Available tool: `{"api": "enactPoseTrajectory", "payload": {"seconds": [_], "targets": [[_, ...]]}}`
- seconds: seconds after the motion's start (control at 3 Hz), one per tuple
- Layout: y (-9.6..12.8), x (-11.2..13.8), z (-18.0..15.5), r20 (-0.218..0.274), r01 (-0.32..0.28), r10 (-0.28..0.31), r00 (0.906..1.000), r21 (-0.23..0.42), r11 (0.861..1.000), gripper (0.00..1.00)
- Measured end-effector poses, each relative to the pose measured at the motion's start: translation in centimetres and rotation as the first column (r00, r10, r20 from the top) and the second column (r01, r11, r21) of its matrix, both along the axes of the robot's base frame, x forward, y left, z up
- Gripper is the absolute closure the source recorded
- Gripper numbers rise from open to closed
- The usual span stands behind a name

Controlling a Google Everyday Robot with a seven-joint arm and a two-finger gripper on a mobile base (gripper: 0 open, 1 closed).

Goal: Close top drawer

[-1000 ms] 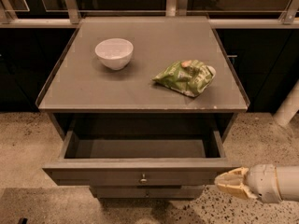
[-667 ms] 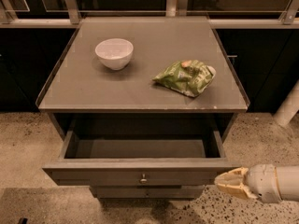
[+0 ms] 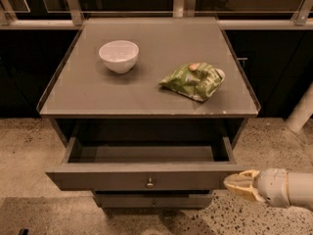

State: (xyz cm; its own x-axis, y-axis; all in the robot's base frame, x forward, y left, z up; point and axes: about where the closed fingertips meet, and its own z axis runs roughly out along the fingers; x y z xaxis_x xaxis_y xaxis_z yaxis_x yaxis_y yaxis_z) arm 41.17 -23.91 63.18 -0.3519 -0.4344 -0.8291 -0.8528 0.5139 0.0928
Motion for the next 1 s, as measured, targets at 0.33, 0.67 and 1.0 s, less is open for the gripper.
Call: {"api": "enactPoseTrajectory", "payload": {"seconds": [0.33, 0.67, 1.0], "targets": [[-0.1, 2.8, 0.3, 0.059, 0.029, -0.028, 0.9979, -0.010, 1.000, 1.00], [0.2, 4.9, 0.6, 0.097, 0.043, -0.042, 0.9944, -0.011, 0.999, 1.00], [0.5, 6.4, 0.6, 0.120, 0.062, -0.061, 0.9909, -0.004, 0.998, 1.00]]}}
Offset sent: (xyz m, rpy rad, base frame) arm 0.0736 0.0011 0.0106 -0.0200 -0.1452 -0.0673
